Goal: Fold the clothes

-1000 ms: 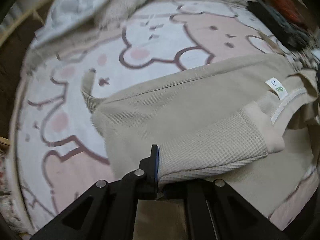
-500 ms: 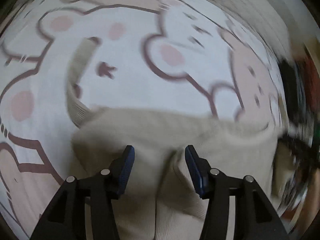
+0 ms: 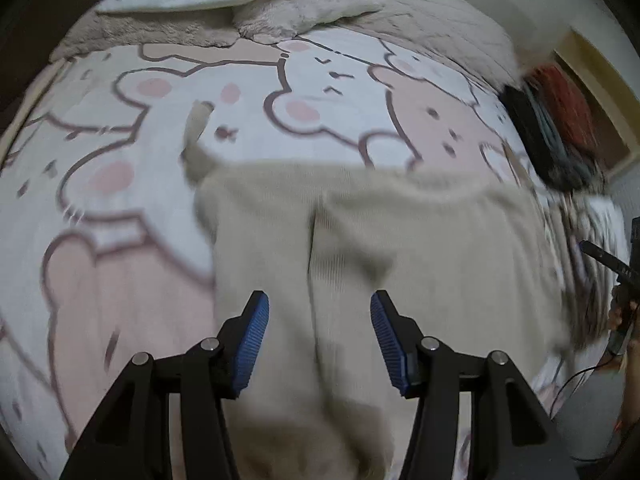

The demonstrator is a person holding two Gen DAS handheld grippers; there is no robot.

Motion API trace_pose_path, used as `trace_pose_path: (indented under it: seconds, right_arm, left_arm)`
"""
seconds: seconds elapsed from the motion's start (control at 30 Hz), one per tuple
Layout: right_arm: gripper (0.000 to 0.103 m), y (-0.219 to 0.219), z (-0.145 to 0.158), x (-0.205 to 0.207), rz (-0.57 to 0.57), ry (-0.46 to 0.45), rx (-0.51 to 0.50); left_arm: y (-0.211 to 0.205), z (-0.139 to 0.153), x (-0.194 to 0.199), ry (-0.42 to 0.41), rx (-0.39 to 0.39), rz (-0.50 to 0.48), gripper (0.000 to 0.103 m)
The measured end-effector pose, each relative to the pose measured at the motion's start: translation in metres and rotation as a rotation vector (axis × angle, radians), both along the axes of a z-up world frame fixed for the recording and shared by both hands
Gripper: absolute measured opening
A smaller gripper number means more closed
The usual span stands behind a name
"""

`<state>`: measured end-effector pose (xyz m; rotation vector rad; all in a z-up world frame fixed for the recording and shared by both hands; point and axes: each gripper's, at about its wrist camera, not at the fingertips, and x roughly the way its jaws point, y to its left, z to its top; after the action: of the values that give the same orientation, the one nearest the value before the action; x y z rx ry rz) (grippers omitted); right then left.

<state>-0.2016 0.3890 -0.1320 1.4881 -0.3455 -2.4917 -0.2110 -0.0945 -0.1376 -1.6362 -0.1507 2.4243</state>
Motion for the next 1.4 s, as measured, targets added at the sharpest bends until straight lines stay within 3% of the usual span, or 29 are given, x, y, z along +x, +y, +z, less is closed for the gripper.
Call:
trace_pose_path:
  seconds: [0.07, 0.13, 0.3, 0.4, 0.47, 0.5, 0.6, 0.73, 0.83, 0.9, 1.07, 1.17, 1.2, 1.23, 1.27, 1.3, 1.4]
  right_arm:
    - [0.056, 0.003, -0.009, 0.051, -0.006, 0.014, -0.008]
    - [0.046, 0.000, -0.017, 0.088, 0.021, 0.031, 0.007]
    - [0.045, -0.011, -0.040, 0.155, 0.126, 0.067, 0.193]
    - [0.043, -0.014, -0.052, 0.160, 0.165, 0.089, 0.239]
    - [0.018, -0.021, -0.061, 0.154, 0.215, 0.075, 0.288]
    - [0.012, -0.025, -0.067, 0.149, 0.242, 0.060, 0.316]
    - [0.008, -0.032, -0.062, 0.143, 0.317, 0.050, 0.394]
    - [0.008, -0.002, -0.050, 0.132, 0.288, 0.029, 0.456]
    - [0.008, 0.003, -0.062, 0.127, 0.273, 0.002, 0.428]
    - [0.008, -0.002, -0.077, 0.124, 0.281, -0.038, 0.445]
    - [0.008, 0.002, -0.097, 0.120, 0.220, -0.078, 0.387]
    - [0.008, 0.009, -0.097, 0.118, 0.187, -0.093, 0.339]
    - [0.008, 0.008, -0.097, 0.117, 0.187, -0.095, 0.341]
    - [0.008, 0.007, -0.098, 0.117, 0.188, -0.097, 0.346]
    - [0.008, 0.007, -0.098, 0.116, 0.186, -0.101, 0.350]
    - [0.008, 0.006, -0.098, 0.115, 0.184, -0.104, 0.352]
    - [0.008, 0.007, -0.099, 0.114, 0.178, -0.110, 0.344]
  left_arm:
    - [-0.001, -0.001, 0.042, 0.046, -0.058, -0.011, 0.053]
    - [-0.004, -0.006, 0.074, 0.064, -0.078, -0.021, 0.053]
    - [-0.005, -0.027, 0.134, 0.081, -0.072, -0.047, 0.053]
    - [-0.009, -0.037, 0.149, 0.085, -0.016, -0.030, 0.053]
    - [-0.010, -0.042, 0.151, 0.087, -0.014, -0.013, 0.053]
    - [-0.011, -0.043, 0.152, 0.093, -0.024, -0.007, 0.053]
    - [-0.014, -0.042, 0.157, 0.113, -0.069, -0.012, 0.053]
    - [-0.004, -0.042, 0.172, 0.159, -0.183, -0.140, 0.054]
    - [0.003, -0.043, 0.183, 0.193, -0.268, -0.239, 0.066]
    - [0.008, -0.043, 0.191, 0.216, -0.325, -0.304, 0.066]
    - [0.032, -0.062, 0.202, 0.385, -0.541, -0.396, 0.066]
    - [0.048, -0.078, 0.202, 0.539, -0.751, -0.436, 0.066]
    - [0.051, -0.082, 0.200, 0.562, -0.793, -0.455, 0.065]
    - [0.051, -0.085, 0.196, 0.560, -0.801, -0.473, 0.047]
    - [0.050, -0.087, 0.192, 0.557, -0.806, -0.491, 0.018]
    - [0.047, -0.087, 0.187, 0.528, -0.798, -0.514, 0.011]
    - [0.028, -0.083, 0.172, 0.423, -0.759, -0.513, 0.010]
